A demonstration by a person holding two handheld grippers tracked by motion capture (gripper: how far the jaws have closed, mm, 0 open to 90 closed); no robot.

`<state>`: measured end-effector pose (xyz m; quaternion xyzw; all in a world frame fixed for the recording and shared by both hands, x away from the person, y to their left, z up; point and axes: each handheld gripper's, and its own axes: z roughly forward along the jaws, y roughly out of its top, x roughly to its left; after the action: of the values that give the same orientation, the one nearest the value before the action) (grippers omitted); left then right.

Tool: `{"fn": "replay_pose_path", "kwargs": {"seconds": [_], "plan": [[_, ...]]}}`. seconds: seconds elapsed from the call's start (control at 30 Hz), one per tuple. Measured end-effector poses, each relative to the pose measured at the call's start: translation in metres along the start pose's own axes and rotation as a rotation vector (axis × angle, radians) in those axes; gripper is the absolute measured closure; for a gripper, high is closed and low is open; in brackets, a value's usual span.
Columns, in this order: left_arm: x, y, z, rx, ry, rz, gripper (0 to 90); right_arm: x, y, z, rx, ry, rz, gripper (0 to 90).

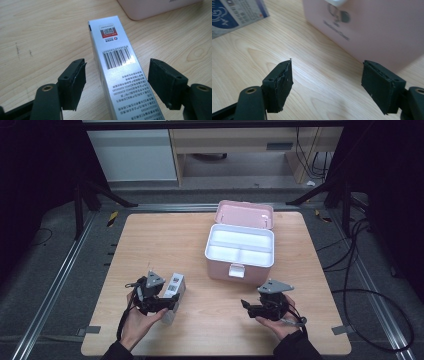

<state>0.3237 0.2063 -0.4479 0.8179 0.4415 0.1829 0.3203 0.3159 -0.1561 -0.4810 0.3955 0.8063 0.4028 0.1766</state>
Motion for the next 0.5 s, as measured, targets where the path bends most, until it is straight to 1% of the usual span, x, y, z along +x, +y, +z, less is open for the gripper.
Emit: {"fn": "replay_pose_path", "kwargs": {"seconds": [0.13,0.2,0.27,0.3,0.4,0.43,0.5], "plan": [[-0.003,0.003,0.008,0.029,0.0,0.008,32.4,-0.009,-0.005,-0.005,0.002,-0.02,0.016,24.1],[-0.002,0.005,0.012,0.043,0.005,0.004,33.0,-0.011,-0.006,-0.006,0.003,-0.026,0.019,23.9],[0.0,0.007,0.016,0.063,0.003,-0.008,34.0,-0.013,-0.007,-0.007,0.007,-0.027,0.02,23.3],[0.002,0.008,0.018,0.078,-0.006,-0.023,34.0,-0.013,-0.008,-0.007,0.008,-0.028,0.02,23.2],[0.003,0.009,0.022,0.105,-0.024,-0.035,35.7,-0.016,-0.01,-0.008,0.019,-0.035,0.023,22.8],[0.003,0.009,0.022,0.11,-0.039,-0.045,36.7,-0.017,-0.011,-0.008,0.022,-0.036,0.026,22.7],[0.004,0.01,0.022,0.112,-0.037,-0.044,41.2,-0.018,-0.011,-0.007,0.023,-0.039,0.023,22.7]]}}
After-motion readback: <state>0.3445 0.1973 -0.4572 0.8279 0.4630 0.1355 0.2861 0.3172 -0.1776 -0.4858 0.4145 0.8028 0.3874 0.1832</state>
